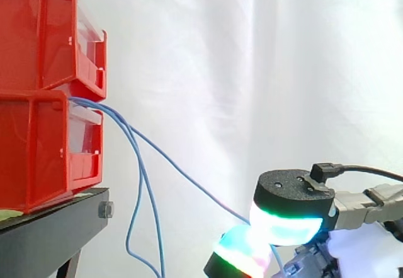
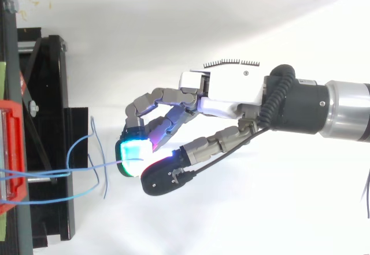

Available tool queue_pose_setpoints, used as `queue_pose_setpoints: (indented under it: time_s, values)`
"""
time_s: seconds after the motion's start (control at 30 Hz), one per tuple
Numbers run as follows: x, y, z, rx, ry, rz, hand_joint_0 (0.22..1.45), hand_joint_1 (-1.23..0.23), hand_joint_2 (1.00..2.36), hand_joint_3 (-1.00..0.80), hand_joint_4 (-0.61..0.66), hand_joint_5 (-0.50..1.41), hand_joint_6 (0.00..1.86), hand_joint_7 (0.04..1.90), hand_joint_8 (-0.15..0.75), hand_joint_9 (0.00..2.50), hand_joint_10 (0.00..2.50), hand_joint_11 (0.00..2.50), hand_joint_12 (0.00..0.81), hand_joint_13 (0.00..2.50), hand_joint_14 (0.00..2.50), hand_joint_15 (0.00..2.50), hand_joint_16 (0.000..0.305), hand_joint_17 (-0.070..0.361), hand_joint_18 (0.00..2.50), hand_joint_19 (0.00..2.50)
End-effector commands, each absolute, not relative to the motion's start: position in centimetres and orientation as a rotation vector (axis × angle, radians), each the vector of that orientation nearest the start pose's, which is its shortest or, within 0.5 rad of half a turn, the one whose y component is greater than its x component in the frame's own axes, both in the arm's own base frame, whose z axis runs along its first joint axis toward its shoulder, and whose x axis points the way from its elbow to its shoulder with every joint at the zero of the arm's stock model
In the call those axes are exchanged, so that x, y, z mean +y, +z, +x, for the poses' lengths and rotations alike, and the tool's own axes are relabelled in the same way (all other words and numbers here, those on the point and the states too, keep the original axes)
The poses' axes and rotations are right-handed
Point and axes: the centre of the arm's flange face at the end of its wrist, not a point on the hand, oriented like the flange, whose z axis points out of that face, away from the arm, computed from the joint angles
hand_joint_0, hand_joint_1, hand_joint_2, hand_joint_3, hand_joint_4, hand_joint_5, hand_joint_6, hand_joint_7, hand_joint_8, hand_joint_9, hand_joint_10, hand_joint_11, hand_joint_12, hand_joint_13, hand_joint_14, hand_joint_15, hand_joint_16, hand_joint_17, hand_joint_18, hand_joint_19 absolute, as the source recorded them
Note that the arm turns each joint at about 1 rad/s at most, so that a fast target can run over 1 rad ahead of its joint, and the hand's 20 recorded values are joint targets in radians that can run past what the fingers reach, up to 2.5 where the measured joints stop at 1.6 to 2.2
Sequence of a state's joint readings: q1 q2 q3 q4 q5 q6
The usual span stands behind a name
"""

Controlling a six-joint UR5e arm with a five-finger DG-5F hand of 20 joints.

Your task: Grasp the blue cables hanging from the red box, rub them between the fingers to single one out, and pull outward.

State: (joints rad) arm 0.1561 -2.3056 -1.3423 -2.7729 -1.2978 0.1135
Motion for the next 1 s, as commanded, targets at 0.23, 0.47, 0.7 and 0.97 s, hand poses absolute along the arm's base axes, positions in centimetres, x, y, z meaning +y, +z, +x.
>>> queue_pose_setpoints:
  time_s: [0.23,0.47,0.7,0.97]
  values:
    - [-4.78,17.51,72.51,1.169,1.113,1.422,0.57,-0.74,1.01,-0.04,0.02,-0.02,0.76,1.16,0.242,0.88,0.00,0.02,0.289,0.54,0.00,0.01,0.049,0.110,0.70,0.30]
    - [-4.77,17.57,72.55,1.168,1.114,1.421,0.57,-0.74,1.00,-0.04,0.02,-0.02,0.76,1.16,0.240,0.87,0.00,0.02,0.286,0.54,0.00,0.00,0.049,0.110,0.70,0.30]
    - [-4.77,17.57,72.55,1.168,1.114,1.421,0.57,-0.74,1.00,-0.04,0.01,-0.02,0.76,1.16,0.249,0.89,0.00,0.03,0.297,0.58,0.00,0.00,0.049,0.110,0.72,0.30]
    - [-4.77,17.57,72.55,1.168,1.114,1.421,0.57,-0.75,1.00,-0.04,0.01,-0.02,0.75,1.17,0.253,0.91,0.00,0.03,0.301,0.58,0.00,0.01,0.049,0.110,0.72,0.30]
